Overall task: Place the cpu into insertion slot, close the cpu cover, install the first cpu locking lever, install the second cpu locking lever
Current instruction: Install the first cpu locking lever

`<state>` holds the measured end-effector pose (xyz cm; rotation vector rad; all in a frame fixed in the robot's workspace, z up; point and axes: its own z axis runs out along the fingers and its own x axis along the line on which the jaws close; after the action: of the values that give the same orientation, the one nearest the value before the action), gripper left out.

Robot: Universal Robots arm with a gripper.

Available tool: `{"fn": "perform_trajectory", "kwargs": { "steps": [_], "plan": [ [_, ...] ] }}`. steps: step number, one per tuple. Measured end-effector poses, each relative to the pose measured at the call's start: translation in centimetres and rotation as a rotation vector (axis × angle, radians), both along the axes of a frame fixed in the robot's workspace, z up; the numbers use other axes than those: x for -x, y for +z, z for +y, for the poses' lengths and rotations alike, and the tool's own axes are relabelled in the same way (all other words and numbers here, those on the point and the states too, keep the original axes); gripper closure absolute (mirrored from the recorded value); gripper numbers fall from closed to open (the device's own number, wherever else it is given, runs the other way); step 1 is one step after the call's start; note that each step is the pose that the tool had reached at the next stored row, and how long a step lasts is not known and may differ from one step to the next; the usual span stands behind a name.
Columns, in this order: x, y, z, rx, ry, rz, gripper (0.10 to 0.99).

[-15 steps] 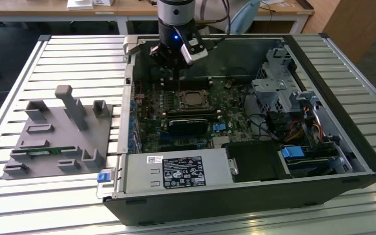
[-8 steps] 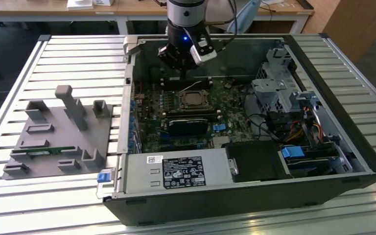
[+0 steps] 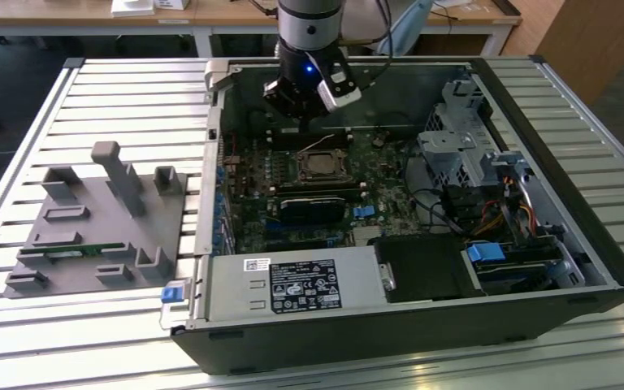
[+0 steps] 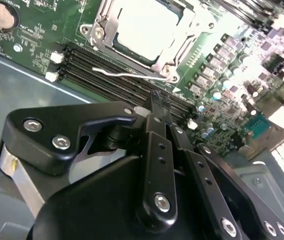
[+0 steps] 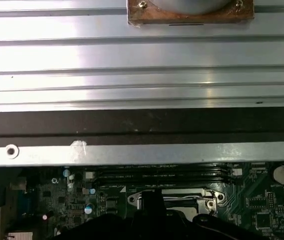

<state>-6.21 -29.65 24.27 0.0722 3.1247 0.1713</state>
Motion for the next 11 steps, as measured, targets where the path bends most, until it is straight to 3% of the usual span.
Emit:
{"fn": "perform_trajectory", "kwargs": {
  "steps": [7, 11],
  "plan": [
    [-1.08, -0.72, 0.07, 0.0, 0.0, 0.0, 0.98],
    [-1.23, -1.3, 0.15, 0.001, 0.001, 0.0001, 0.98]
  ]
}}
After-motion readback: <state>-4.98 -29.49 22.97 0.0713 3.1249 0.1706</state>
